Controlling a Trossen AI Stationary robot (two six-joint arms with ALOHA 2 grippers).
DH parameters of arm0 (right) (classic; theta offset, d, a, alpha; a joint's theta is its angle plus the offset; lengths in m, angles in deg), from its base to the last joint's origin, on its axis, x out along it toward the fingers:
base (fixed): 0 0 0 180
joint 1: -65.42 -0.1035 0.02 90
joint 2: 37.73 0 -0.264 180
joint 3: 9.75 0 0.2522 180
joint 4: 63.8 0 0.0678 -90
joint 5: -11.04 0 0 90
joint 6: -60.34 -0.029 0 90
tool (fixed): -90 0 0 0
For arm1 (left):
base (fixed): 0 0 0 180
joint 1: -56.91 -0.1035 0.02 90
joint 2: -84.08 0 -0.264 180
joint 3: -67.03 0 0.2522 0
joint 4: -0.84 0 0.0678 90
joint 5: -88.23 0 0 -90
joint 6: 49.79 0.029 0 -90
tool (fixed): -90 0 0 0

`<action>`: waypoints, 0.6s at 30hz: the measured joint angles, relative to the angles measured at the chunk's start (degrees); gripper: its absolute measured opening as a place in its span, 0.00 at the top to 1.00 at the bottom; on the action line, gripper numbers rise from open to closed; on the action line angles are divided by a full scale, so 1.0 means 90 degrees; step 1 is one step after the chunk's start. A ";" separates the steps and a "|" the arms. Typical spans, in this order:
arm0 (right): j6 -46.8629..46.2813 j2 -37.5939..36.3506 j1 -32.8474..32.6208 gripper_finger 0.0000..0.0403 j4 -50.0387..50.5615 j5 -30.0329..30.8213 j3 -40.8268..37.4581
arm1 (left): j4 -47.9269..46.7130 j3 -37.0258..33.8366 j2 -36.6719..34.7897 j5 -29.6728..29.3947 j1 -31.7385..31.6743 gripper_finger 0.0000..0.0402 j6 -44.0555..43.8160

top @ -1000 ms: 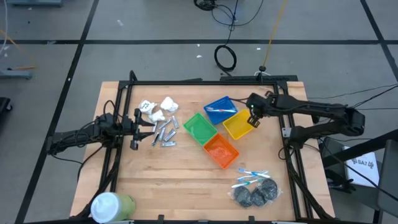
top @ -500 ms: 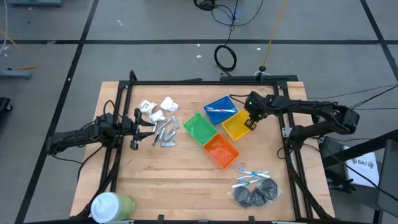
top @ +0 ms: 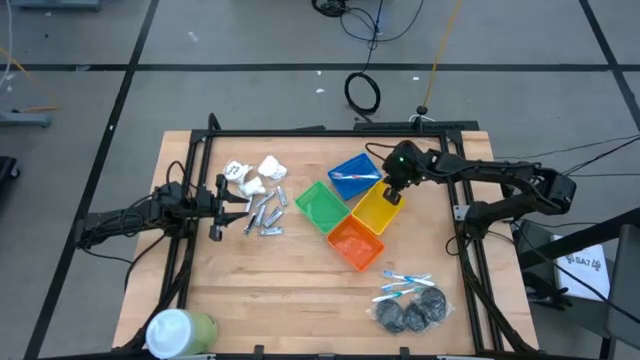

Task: Pick & Place Travel size toiletries
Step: Adjust the bins

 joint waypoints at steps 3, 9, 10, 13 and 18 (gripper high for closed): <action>0.0060 -0.0002 0.0049 1.00 0.0086 0.0553 0.0000 | 0.0000 -0.0001 0.0000 0.0000 0.0000 0.60 0.0001; 0.0034 -0.0002 0.0385 1.00 0.0200 0.0724 0.0000 | 0.0001 -0.0001 0.0000 0.0000 0.0002 0.60 0.0001; 0.0044 -0.0002 0.0470 1.00 0.0110 0.0785 0.0000 | 0.0001 -0.0001 0.0000 0.0000 0.0001 0.60 0.0000; 0.0064 0.0101 0.0765 1.00 -0.0420 0.0817 0.0004 | 0.0000 0.0000 0.0000 0.0000 0.0002 0.60 0.0000; 0.0097 0.0888 0.1069 1.00 -0.1077 0.0057 0.0178 | 0.0002 -0.0002 0.0000 0.0000 0.0002 0.60 0.0002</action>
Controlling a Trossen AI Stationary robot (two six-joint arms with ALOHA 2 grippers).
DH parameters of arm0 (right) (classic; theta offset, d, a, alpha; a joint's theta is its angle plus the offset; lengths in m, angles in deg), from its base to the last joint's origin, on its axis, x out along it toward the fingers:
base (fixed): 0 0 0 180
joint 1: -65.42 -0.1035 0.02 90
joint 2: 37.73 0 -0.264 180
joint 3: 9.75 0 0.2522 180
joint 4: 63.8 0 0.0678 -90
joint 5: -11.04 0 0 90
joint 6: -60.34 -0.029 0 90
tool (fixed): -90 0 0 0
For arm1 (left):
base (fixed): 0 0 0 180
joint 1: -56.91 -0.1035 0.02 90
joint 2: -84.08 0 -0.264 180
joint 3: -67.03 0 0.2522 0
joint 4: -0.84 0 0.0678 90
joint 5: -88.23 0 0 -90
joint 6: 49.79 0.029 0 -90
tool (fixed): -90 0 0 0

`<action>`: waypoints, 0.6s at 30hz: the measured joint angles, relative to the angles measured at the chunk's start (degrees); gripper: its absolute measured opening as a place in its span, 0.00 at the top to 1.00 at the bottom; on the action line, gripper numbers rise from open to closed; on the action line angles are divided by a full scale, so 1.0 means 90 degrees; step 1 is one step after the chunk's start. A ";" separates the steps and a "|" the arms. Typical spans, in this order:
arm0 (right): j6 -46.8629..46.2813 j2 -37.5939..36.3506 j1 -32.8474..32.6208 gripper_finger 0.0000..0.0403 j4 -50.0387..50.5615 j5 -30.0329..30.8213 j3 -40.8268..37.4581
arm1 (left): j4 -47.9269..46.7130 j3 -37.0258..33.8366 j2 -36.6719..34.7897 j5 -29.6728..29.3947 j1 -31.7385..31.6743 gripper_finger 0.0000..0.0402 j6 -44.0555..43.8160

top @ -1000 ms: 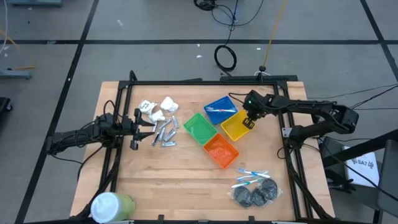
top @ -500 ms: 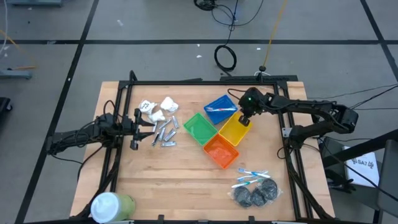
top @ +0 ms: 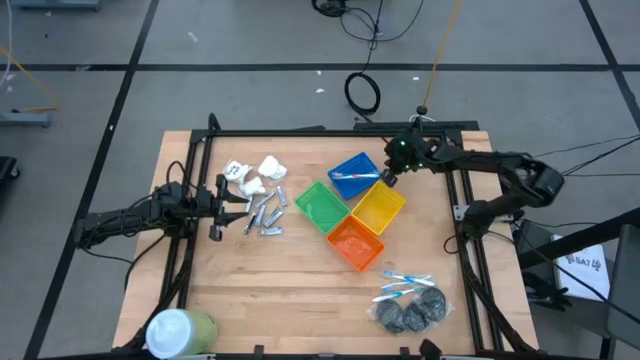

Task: Pick & Place Travel size toiletries
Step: Adjust the bins

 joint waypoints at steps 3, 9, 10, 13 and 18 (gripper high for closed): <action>0.0138 0.0568 0.0005 1.00 -0.0142 -0.0069 0.0175 | 0.0000 -0.0001 0.0000 0.0001 0.0001 0.60 -0.0001; 0.0351 0.1161 0.0010 1.00 -0.0226 -0.0070 0.0514 | 0.0000 0.0001 0.0000 0.0000 -0.0002 0.60 0.0000; 0.0418 0.1190 0.0007 1.00 -0.0235 -0.0071 0.0533 | 0.0000 0.0002 0.0000 0.0000 -0.0002 0.60 -0.0001; 0.0691 0.1219 -0.0007 1.00 -0.0466 -0.0263 0.0549 | 0.0000 0.0001 0.0000 0.0000 -0.0002 0.60 0.0001; 0.1037 0.1218 -0.0012 1.00 -0.0822 -0.0958 0.0550 | -0.0001 0.0001 0.0000 0.0000 -0.0001 0.60 -0.0002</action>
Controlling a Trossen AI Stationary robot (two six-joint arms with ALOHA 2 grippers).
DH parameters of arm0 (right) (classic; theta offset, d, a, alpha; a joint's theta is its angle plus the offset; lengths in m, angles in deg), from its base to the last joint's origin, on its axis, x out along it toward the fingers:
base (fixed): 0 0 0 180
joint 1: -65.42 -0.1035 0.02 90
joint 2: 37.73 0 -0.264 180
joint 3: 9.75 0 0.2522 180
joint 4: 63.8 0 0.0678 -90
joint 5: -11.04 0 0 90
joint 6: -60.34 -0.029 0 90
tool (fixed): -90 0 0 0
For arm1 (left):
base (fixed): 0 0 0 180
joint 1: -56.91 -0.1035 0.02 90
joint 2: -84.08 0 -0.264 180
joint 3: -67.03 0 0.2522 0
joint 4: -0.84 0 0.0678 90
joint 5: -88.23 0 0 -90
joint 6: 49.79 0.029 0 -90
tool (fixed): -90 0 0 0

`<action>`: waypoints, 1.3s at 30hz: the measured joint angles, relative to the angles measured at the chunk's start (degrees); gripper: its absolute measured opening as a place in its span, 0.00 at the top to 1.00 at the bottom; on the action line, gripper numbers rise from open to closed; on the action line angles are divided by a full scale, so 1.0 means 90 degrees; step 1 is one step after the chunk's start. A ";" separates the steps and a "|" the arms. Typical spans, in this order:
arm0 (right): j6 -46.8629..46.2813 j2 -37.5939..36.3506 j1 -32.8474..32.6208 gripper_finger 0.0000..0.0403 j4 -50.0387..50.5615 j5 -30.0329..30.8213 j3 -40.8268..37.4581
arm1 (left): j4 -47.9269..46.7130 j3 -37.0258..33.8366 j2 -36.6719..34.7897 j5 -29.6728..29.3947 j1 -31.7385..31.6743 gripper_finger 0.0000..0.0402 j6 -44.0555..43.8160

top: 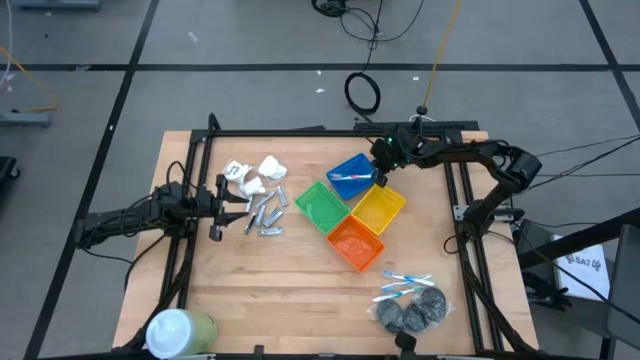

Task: Pick & Place Travel size toiletries
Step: Adjust the bins, then put the blue toothbrush into the blue bin

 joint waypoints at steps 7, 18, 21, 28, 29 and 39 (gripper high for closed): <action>0.0329 0.0000 -0.0066 1.00 0.0006 -0.0436 0.0005 | 0.0001 0.0000 0.0000 0.0000 0.0000 0.60 0.0001; 0.0185 -0.0980 -0.0075 1.00 0.0744 0.0375 0.0002 | 0.0001 -0.0002 0.0000 0.0000 0.0000 0.60 0.0000; 0.0066 -0.1910 -0.0287 1.00 0.1558 0.0416 0.0004 | -0.0001 -0.0001 0.0000 0.0000 0.0001 0.60 0.0001; -0.1090 -0.4428 -0.2341 1.00 0.4515 0.0463 0.0005 | 0.0001 0.0000 0.0000 0.0000 0.0000 0.60 0.0002; -0.1574 -0.4713 -0.2844 1.00 0.4853 0.0570 0.0005 | -0.0001 0.0000 0.0000 0.0000 0.0000 0.60 0.0000; -0.5894 -0.5596 -0.7969 0.99 0.4363 0.1999 -0.0980 | 0.0000 -0.0002 0.0000 0.0000 0.0002 0.60 0.0000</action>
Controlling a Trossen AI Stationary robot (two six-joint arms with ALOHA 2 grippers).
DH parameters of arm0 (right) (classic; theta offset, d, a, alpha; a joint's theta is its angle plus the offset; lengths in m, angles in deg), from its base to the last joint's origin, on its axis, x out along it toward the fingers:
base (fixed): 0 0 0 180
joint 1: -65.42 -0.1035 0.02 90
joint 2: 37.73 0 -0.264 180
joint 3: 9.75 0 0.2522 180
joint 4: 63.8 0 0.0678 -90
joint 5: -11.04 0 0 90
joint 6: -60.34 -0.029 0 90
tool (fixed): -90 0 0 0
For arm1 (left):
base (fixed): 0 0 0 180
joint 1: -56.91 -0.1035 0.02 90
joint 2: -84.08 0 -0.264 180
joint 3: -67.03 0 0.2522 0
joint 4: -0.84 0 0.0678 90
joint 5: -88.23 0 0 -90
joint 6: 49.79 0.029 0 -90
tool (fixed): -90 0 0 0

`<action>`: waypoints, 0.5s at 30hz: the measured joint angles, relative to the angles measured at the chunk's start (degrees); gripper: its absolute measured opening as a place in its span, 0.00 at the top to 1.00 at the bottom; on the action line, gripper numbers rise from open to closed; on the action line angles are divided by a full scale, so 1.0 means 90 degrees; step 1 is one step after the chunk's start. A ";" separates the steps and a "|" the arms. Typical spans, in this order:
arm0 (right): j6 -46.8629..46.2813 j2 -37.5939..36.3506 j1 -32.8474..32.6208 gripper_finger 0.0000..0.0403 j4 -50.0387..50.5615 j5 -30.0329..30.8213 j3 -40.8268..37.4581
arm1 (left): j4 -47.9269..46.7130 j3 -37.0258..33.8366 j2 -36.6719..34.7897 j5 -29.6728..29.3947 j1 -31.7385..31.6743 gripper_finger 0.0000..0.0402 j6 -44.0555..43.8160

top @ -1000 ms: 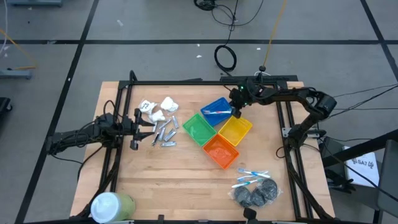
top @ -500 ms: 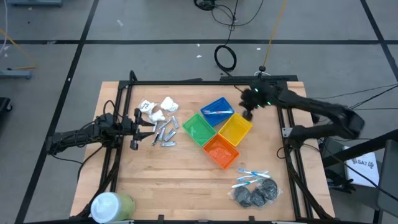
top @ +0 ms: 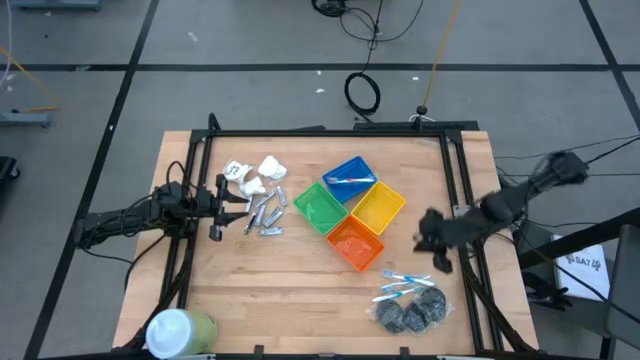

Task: Pick & Place Travel size toiletries
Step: Put the blue toothbrush into the blue bin

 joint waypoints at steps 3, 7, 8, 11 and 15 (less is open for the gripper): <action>-0.0229 0.0255 -0.0803 0.94 -0.1614 0.0391 -0.0571 | 0.0001 0.0000 0.0000 0.0000 0.0000 0.60 0.0000; 0.0652 0.0645 -0.1188 0.80 -0.5115 0.0382 -0.1366 | 0.0001 0.0002 0.0000 0.0000 -0.0002 0.60 0.0000; 0.1064 0.0758 -0.1232 0.75 -0.6185 0.0264 -0.1580 | -0.0002 0.0000 0.0000 0.0000 -0.0002 0.60 0.0000; 0.2510 0.1240 -0.1391 0.63 -0.9567 -0.0468 -0.2054 | -0.0002 0.0001 0.0000 0.0000 -0.0002 0.60 0.0001; 0.4125 0.1857 -0.1806 0.52 -1.1004 -0.0898 -0.1772 | -0.0002 0.0002 0.0000 0.0000 -0.0002 0.60 0.0000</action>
